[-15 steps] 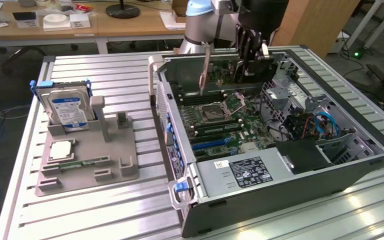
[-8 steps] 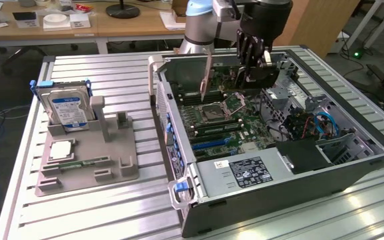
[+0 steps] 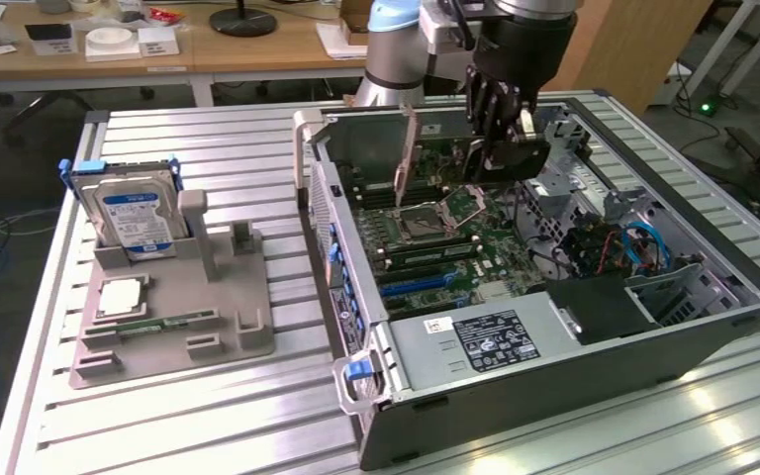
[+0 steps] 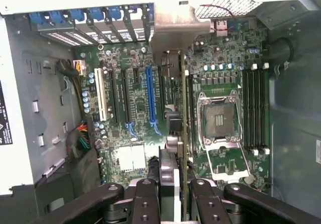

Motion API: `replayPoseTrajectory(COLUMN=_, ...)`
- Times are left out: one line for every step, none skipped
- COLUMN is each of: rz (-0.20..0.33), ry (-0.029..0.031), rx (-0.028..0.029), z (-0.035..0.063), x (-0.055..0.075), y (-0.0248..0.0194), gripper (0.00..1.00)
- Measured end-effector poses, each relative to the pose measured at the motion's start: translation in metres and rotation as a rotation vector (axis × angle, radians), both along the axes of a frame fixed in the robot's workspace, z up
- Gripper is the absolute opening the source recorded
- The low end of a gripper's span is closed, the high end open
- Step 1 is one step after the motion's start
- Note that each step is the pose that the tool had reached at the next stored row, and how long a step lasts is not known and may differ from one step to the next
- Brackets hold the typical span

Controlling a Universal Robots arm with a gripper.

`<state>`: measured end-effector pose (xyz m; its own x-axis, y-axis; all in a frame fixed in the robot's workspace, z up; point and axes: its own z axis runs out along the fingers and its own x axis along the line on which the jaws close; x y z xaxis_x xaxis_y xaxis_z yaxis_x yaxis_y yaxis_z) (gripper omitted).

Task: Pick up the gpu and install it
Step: 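Insert the gpu into the slot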

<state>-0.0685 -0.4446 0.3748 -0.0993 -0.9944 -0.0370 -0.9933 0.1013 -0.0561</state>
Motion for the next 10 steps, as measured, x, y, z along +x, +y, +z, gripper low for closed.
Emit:
replayPoseTrajectory(rz=0.001, ry=0.0007, rx=0.0001, z=-0.0013, x=0.0, y=0.0001, gripper=0.28)
replayPoseTrajectory(rz=0.002, ry=0.0011, rx=0.0002, z=-0.0028, x=0.0, y=0.0004, gripper=0.28)
replayPoseTrajectory(rz=0.003, ry=0.0012, rx=0.0, z=-0.0045, x=0.0, y=0.0007, gripper=0.28)
replayPoseTrajectory(rz=0.008, ry=0.0011, rx=0.0003, z=-0.0064, x=0.0, y=0.0009, gripper=0.28)
replayPoseTrajectory(rz=0.013, ry=0.0011, rx=0.0006, z=-0.0082, x=0.0, y=0.001, gripper=0.28)
replayPoseTrajectory(rz=0.019, ry=0.0012, rx=0.0014, z=-0.0097, x=0.0, y=0.001, gripper=0.28)
replayPoseTrajectory(rz=0.024, ry=0.0012, rx=0.003, z=-0.0109, x=0.0, y=0.0011, gripper=0.28)
replayPoseTrajectory(rz=0.028, ry=0.0011, rx=0.0033, z=-0.0116, x=0.0, y=0.0011, gripper=0.28)
replayPoseTrajectory(rz=0.03, ry=0.0012, rx=0.0032, z=-0.0118, x=0.0, y=0.0011, gripper=0.28)
replayPoseTrajectory(rz=0.031, ry=0.0013, rx=0.003, z=-0.0121, x=-0.001, y=0.0011, gripper=0.28)
